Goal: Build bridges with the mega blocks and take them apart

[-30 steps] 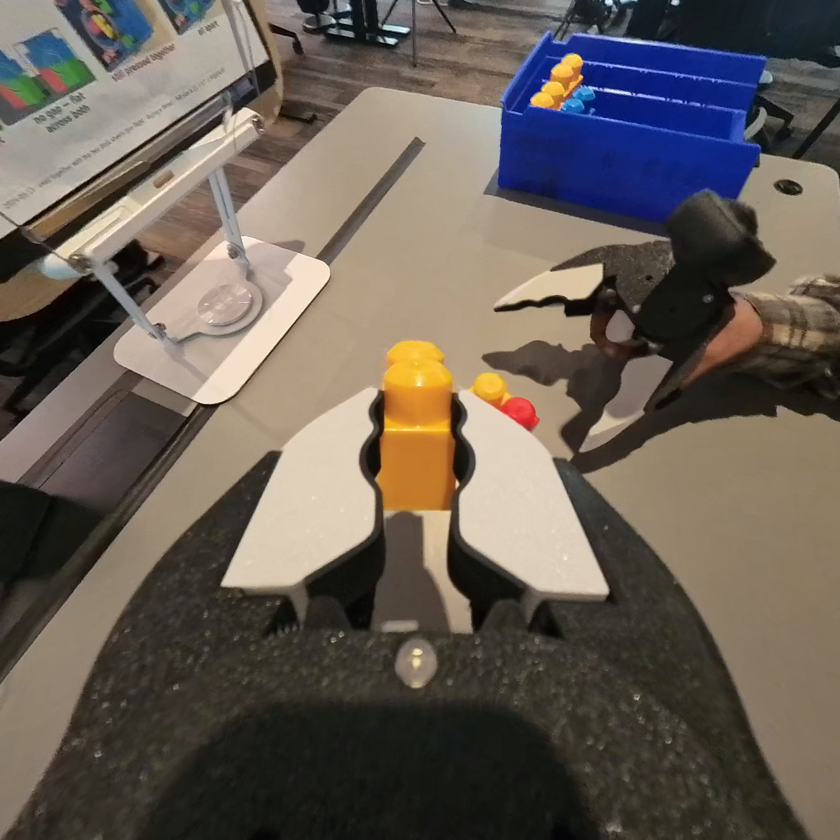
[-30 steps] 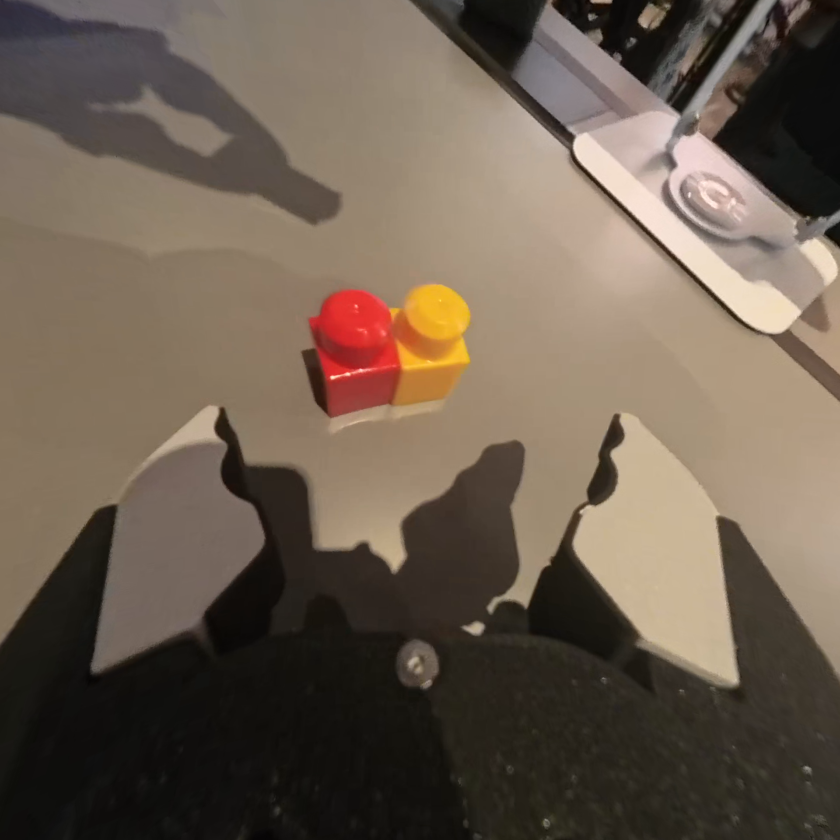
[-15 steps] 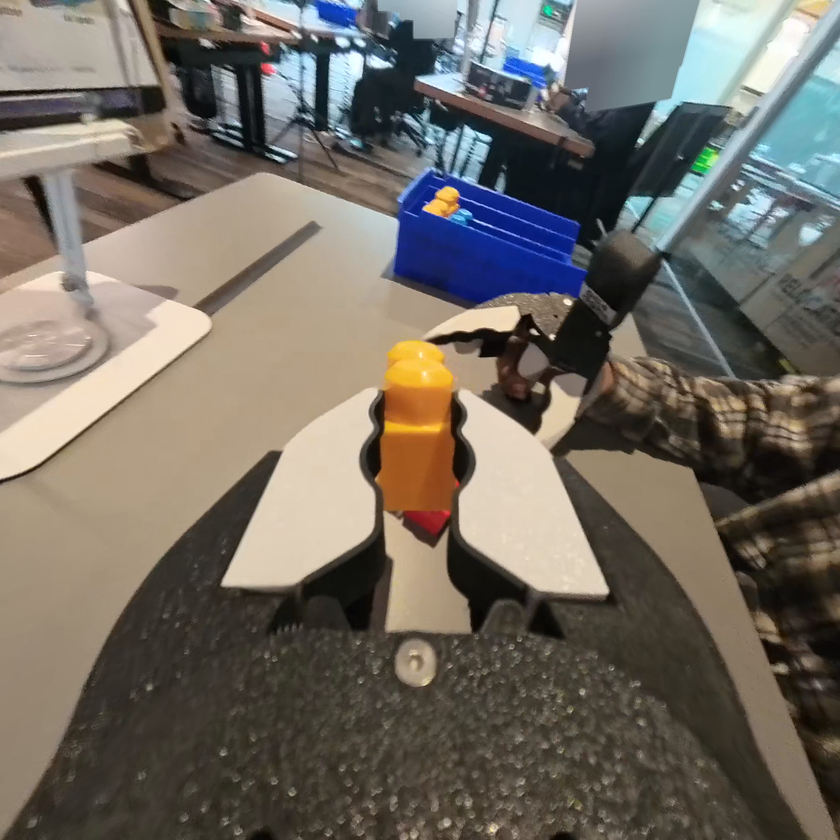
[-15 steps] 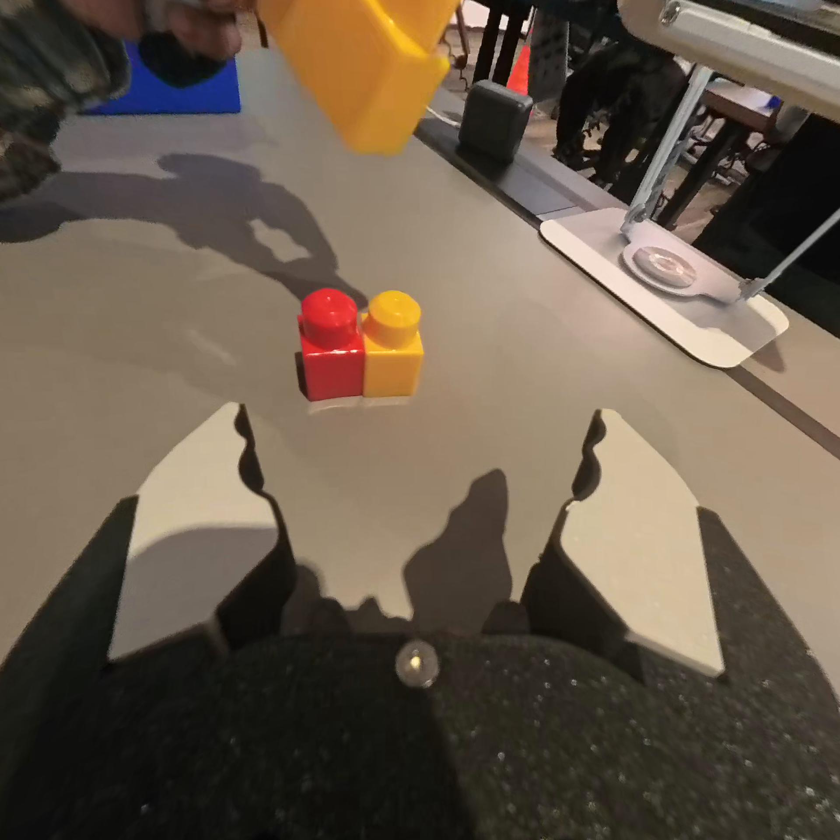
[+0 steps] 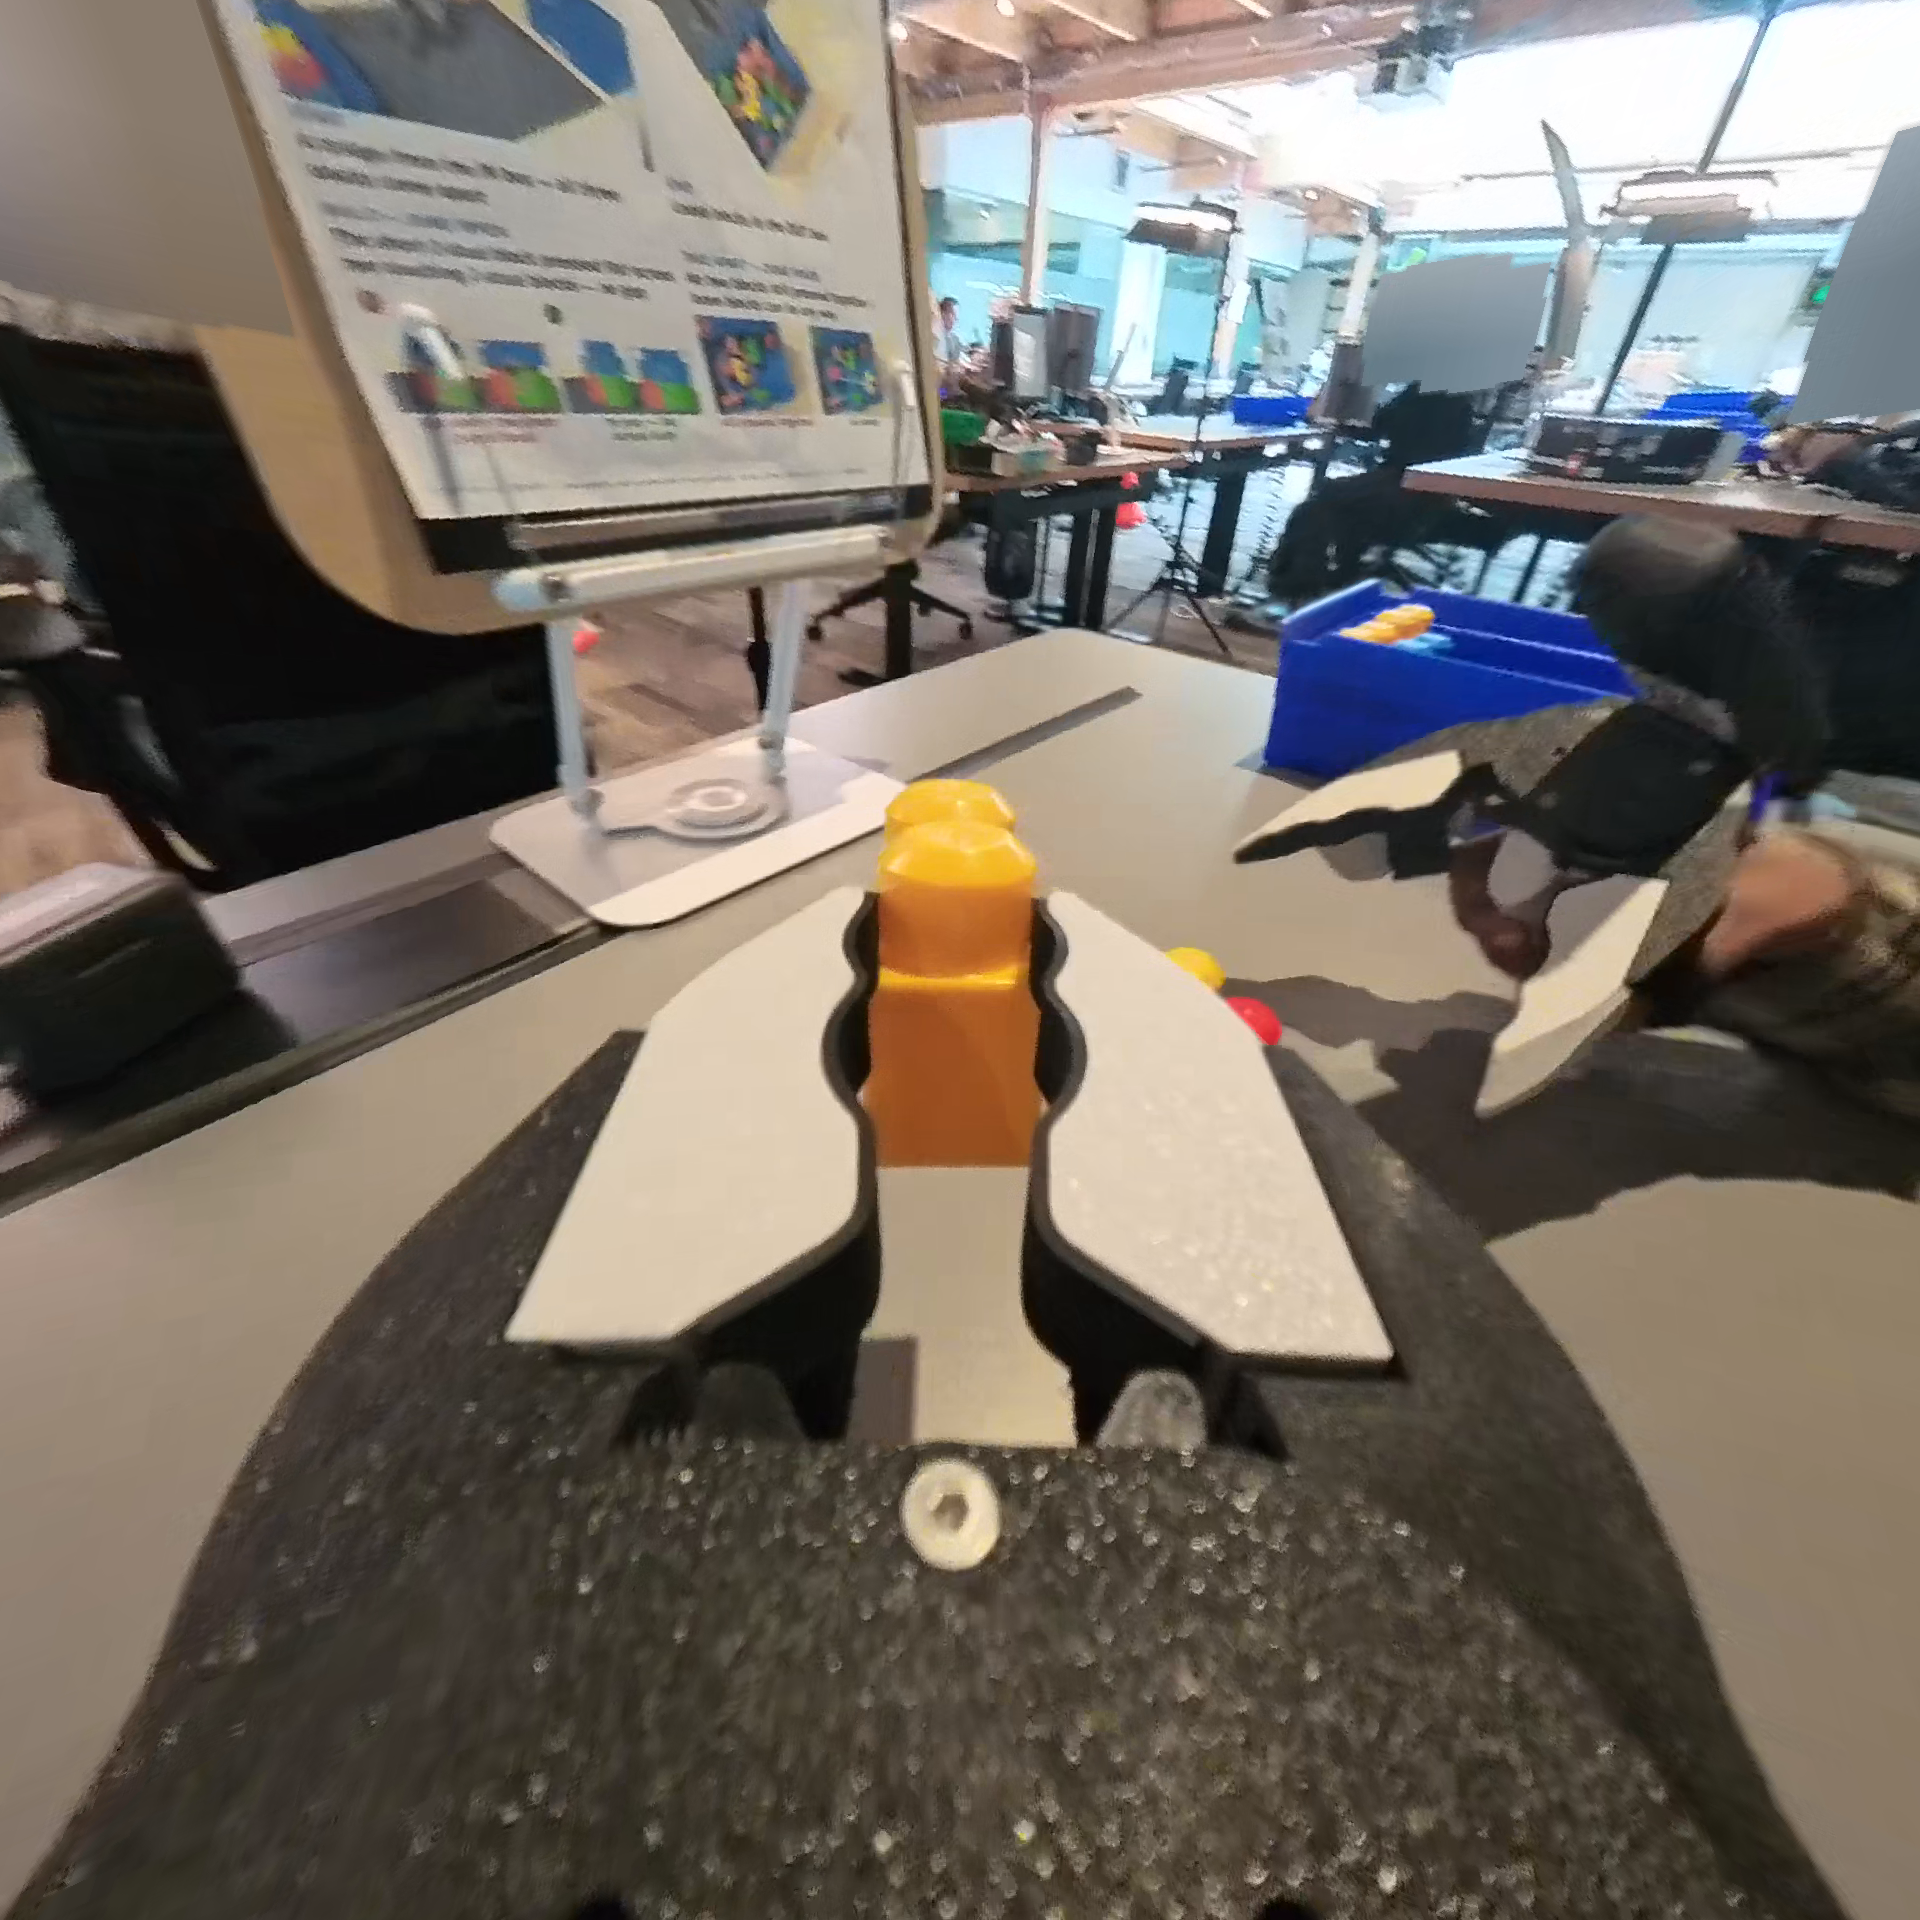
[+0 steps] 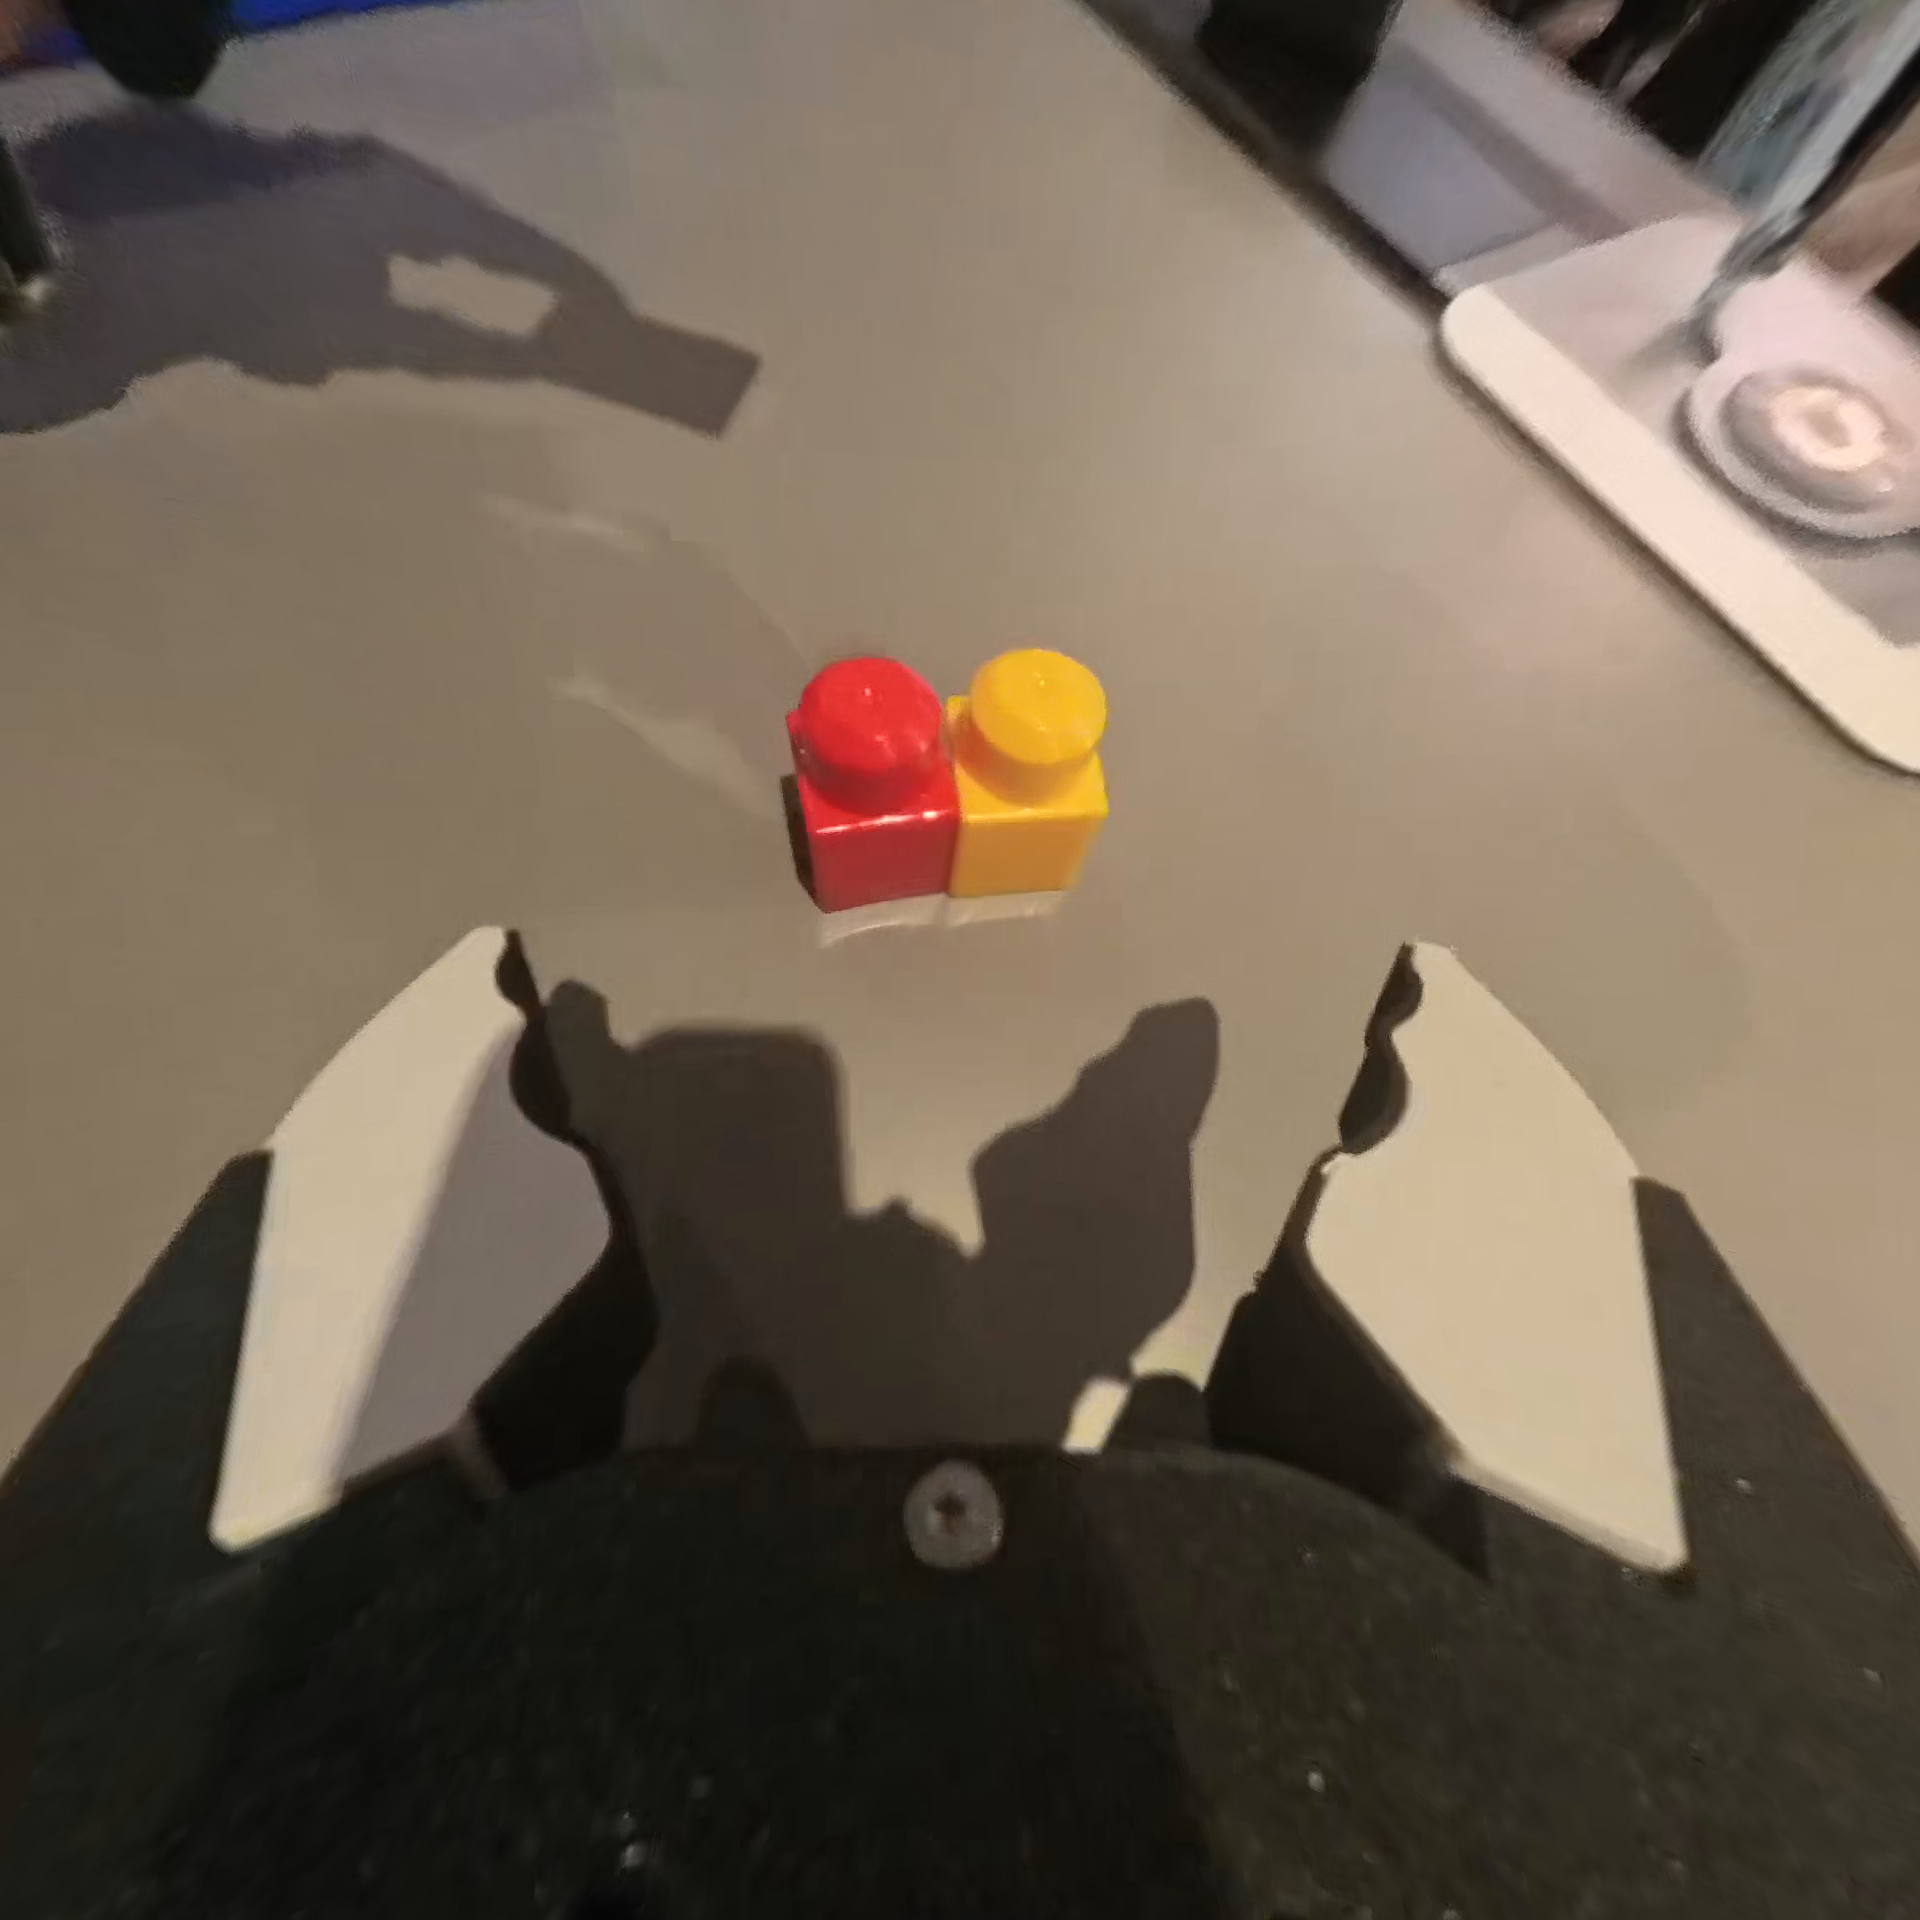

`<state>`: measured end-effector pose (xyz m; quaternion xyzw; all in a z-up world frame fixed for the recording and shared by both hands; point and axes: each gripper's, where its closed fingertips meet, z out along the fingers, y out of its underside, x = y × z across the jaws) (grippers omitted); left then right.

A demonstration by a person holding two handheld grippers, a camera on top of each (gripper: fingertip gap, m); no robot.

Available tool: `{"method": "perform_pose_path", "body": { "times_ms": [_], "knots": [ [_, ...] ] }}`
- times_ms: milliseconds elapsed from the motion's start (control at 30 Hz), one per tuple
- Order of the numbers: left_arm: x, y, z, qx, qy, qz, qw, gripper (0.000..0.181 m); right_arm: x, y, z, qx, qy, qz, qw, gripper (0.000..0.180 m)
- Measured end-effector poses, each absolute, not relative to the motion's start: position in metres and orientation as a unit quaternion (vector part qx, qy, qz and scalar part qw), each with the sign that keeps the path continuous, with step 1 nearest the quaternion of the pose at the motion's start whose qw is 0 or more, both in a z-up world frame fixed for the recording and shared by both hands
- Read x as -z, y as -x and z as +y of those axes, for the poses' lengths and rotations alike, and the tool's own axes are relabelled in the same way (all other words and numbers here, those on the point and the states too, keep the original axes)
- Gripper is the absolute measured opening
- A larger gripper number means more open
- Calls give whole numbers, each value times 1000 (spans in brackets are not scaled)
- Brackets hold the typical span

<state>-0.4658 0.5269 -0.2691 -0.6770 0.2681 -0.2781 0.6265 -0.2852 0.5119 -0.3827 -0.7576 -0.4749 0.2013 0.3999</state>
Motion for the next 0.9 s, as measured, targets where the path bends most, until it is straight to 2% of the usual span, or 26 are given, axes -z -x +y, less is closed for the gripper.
{"method": "perform_pose_path", "body": {
  "times_ms": [233,433,700,767,900],
  "knots": [
    [283,506,540,246,700,237,628,28,367,306,522,-120,795,-561,195,132],
    [274,521,539,256,694,213,638,28,398,318,529,-53,803,-590,73,128],
    [278,520,539,262,700,214,629,28,428,316,526,-35,820,-572,11,106],
    [279,519,539,260,702,216,627,28,431,317,523,-47,819,-572,-4,83],
    [278,520,538,258,701,216,629,27,426,323,528,-67,804,-591,21,77]
  ]
}}
